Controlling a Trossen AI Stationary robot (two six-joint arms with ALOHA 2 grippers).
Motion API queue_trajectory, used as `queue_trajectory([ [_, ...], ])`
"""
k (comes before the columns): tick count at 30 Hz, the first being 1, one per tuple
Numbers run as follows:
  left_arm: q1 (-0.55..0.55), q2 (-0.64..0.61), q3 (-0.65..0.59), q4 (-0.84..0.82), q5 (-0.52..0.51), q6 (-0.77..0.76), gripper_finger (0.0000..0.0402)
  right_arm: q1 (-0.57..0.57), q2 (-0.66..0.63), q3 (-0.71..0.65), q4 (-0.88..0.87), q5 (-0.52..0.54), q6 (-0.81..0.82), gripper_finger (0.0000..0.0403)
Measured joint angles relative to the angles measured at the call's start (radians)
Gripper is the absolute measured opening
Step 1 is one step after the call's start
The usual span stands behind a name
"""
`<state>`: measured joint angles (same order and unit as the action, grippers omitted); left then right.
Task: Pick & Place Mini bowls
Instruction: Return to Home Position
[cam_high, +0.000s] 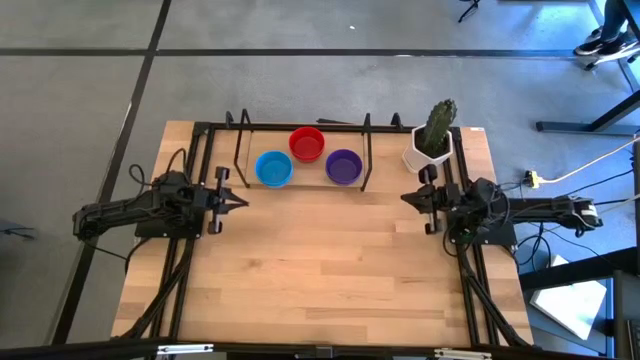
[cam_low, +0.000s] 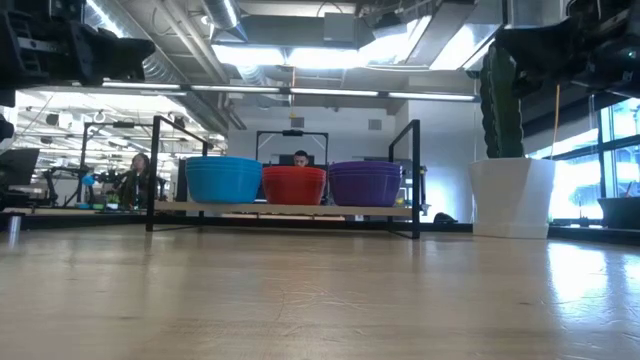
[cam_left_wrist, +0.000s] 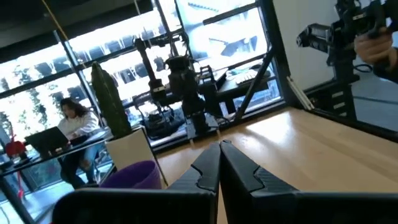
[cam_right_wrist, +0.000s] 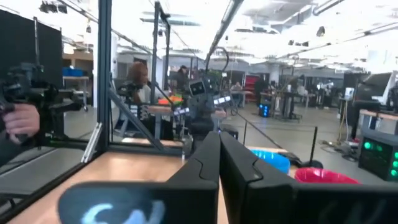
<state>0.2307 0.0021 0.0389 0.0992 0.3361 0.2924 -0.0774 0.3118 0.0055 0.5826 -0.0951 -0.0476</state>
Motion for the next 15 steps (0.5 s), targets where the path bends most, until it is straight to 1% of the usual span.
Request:
queue_trajectory([
  [6,0.000,-0.002,0.000,0.003,-0.090,-0.001,0.0002,0.001,-0.055,0.000,-0.027,-0.013,0.012,0.0004],
  [10,0.000,-0.002,0.000,0.011,-0.092,0.013,0.0001,0.001,-0.122,0.000,-0.077,-0.013,-0.003,0.0004],
  [15,0.000,-0.002,0.000,0.029,-0.091,0.004,0.0001,0.001,-0.215,0.001,-0.182,-0.013,0.001,0.0004],
])
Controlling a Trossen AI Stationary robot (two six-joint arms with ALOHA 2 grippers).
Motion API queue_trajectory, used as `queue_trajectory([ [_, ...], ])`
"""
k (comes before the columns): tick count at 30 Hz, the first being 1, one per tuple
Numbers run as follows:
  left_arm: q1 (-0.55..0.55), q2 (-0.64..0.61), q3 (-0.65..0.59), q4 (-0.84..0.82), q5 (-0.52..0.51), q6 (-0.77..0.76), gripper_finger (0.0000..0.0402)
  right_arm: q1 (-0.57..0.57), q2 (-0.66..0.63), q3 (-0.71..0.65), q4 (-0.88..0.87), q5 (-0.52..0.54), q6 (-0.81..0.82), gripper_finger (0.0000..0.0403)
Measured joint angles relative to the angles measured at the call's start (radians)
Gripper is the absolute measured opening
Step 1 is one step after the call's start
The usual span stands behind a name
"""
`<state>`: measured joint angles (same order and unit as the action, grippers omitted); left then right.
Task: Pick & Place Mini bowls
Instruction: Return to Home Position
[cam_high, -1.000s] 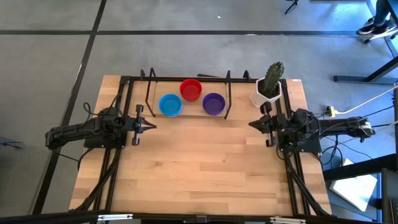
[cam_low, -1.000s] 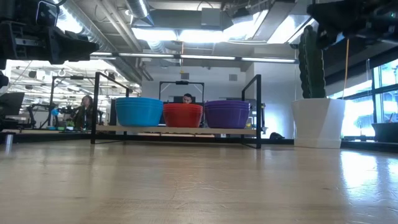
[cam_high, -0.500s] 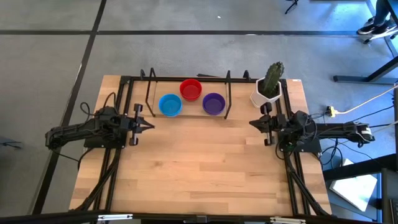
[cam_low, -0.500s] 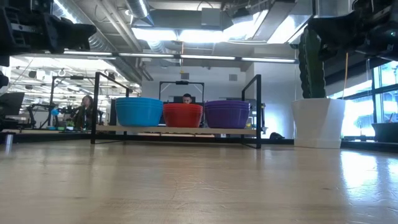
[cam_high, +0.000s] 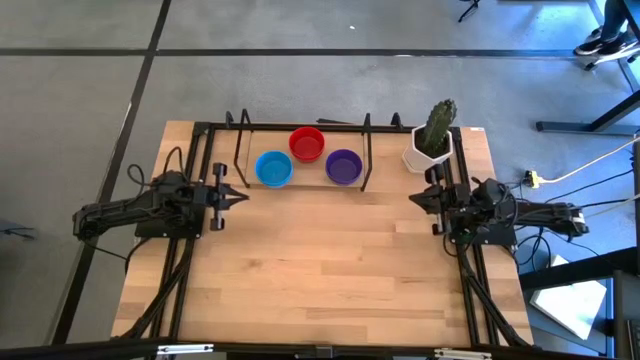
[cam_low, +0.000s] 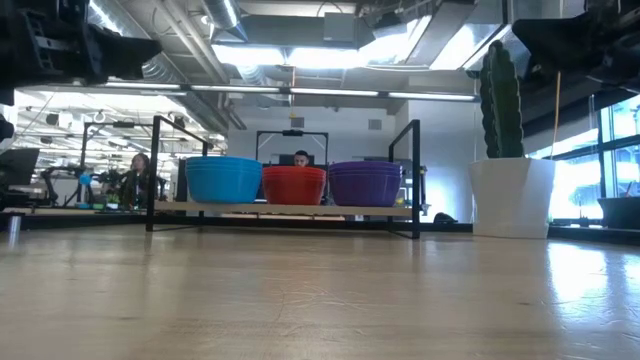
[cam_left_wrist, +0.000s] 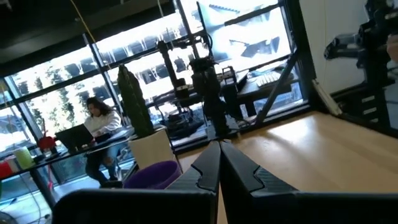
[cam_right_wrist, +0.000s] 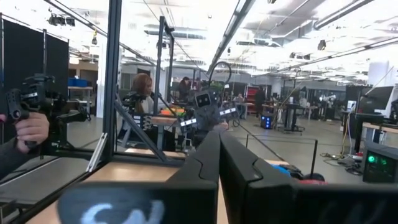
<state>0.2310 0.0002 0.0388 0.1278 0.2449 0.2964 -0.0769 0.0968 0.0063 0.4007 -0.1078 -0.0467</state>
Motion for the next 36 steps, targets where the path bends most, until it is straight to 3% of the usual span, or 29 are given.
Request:
queue_trajectory([
  [7,0.000,0.000,0.000,0.015,0.081,-0.034,0.0002,0.000,-0.086,0.001,-0.110,-0.001,0.024,0.0004],
  [17,0.000,0.004,-0.030,-0.041,0.082,0.028,0.0001,0.006,-0.087,0.001,-0.198,0.000,0.076,0.0004],
  [36,0.000,0.002,-0.030,-0.034,0.082,0.004,0.0001,0.018,-0.087,0.001,-0.257,0.009,0.040,0.0004],
])
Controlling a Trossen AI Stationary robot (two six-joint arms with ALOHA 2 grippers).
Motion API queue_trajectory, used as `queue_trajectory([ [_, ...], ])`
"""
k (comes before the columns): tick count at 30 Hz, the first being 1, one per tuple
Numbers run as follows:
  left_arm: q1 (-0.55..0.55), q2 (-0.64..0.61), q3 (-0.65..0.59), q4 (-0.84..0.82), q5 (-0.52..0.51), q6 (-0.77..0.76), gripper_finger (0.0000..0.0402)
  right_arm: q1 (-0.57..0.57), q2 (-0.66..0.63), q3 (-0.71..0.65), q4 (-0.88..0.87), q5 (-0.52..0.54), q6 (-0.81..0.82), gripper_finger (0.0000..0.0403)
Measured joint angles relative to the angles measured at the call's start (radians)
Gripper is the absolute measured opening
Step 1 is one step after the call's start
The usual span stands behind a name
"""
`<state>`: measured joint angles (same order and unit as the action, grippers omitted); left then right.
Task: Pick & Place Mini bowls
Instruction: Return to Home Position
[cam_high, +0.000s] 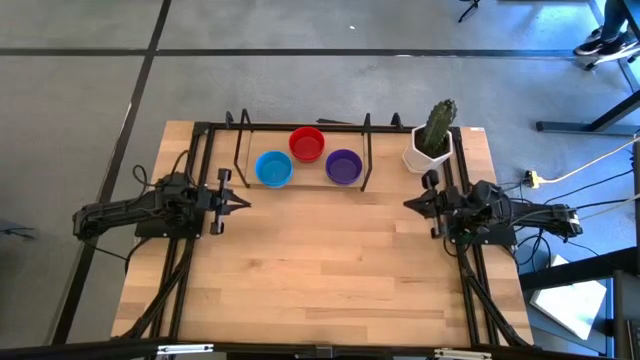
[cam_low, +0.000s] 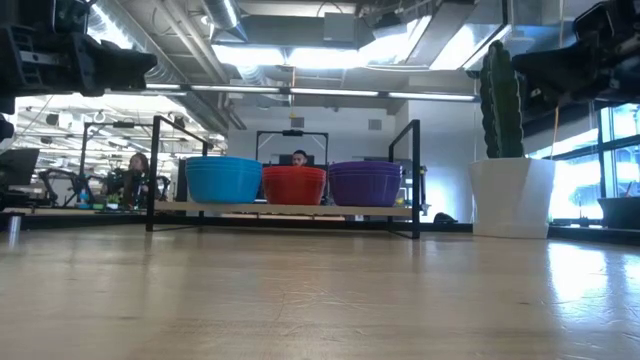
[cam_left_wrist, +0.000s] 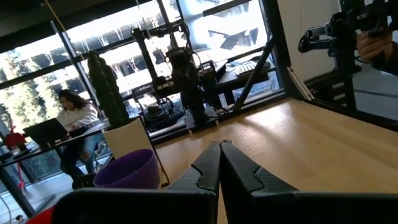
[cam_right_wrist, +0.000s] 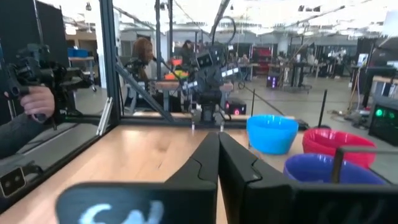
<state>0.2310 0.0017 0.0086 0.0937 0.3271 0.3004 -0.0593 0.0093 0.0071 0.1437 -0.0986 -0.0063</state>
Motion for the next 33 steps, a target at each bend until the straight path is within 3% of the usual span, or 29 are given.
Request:
queue_trajectory([
  [16,0.000,0.000,0.000,-0.020,-0.011,-0.003,0.0007,-0.001,0.000,0.000,-0.057,-0.006,-0.001,0.0016],
  [22,0.000,0.000,0.000,-0.017,-0.011,-0.122,0.0008,-0.001,0.000,0.000,-0.078,-0.007,-0.001,0.0010],
  [33,0.000,0.000,0.000,-0.016,-0.011,-0.123,0.0006,-0.001,0.000,0.000,-0.077,-0.007,-0.002,0.0018],
])
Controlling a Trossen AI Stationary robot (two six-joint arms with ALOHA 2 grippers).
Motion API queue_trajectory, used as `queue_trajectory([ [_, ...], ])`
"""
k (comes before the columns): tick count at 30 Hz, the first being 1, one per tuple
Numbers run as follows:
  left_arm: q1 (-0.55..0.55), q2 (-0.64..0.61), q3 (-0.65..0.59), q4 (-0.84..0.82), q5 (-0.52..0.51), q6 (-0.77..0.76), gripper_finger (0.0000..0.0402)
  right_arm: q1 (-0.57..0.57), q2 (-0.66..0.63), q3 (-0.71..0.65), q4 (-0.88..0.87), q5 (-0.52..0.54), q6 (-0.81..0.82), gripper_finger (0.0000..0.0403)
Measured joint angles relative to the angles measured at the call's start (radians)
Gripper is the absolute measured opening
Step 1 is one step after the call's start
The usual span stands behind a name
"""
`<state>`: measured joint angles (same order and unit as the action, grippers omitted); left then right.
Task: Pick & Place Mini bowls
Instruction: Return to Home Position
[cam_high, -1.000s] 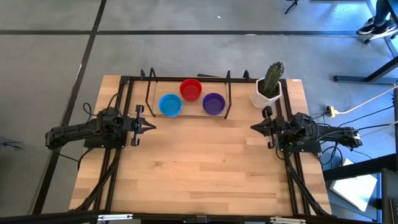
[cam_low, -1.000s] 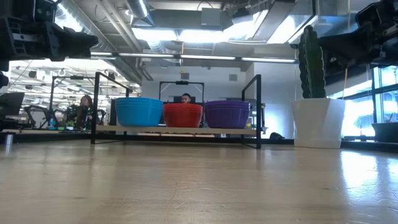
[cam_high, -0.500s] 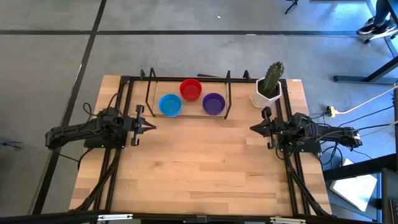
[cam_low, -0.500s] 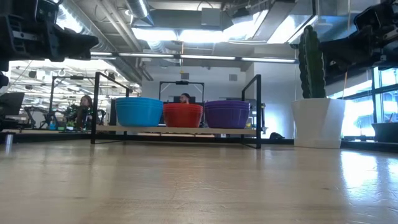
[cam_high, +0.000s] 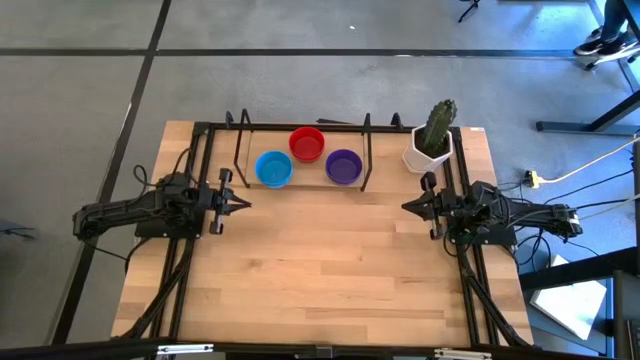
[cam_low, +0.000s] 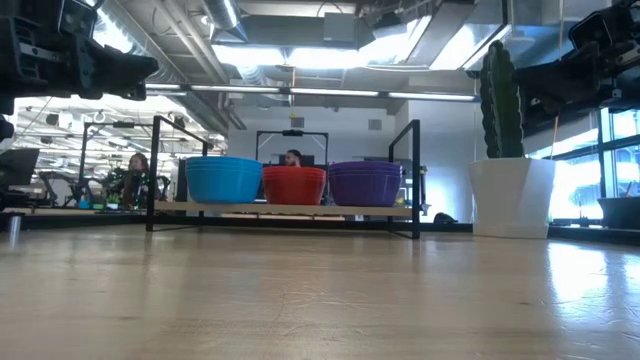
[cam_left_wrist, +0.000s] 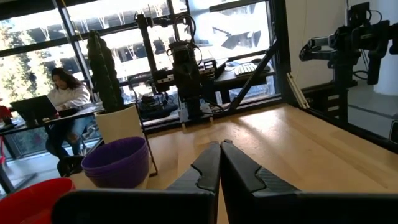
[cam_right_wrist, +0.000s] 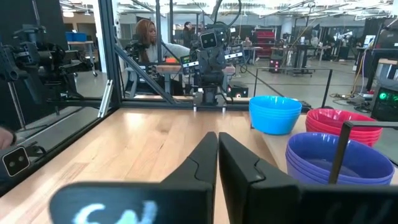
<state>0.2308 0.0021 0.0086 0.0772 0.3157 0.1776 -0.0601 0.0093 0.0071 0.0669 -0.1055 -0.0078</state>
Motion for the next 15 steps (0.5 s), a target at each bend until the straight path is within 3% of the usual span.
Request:
queue_trajectory([
  [15,0.000,0.000,0.000,0.000,0.000,0.000,0.0007,0.000,0.000,0.000,0.000,0.000,0.000,0.0015],
])
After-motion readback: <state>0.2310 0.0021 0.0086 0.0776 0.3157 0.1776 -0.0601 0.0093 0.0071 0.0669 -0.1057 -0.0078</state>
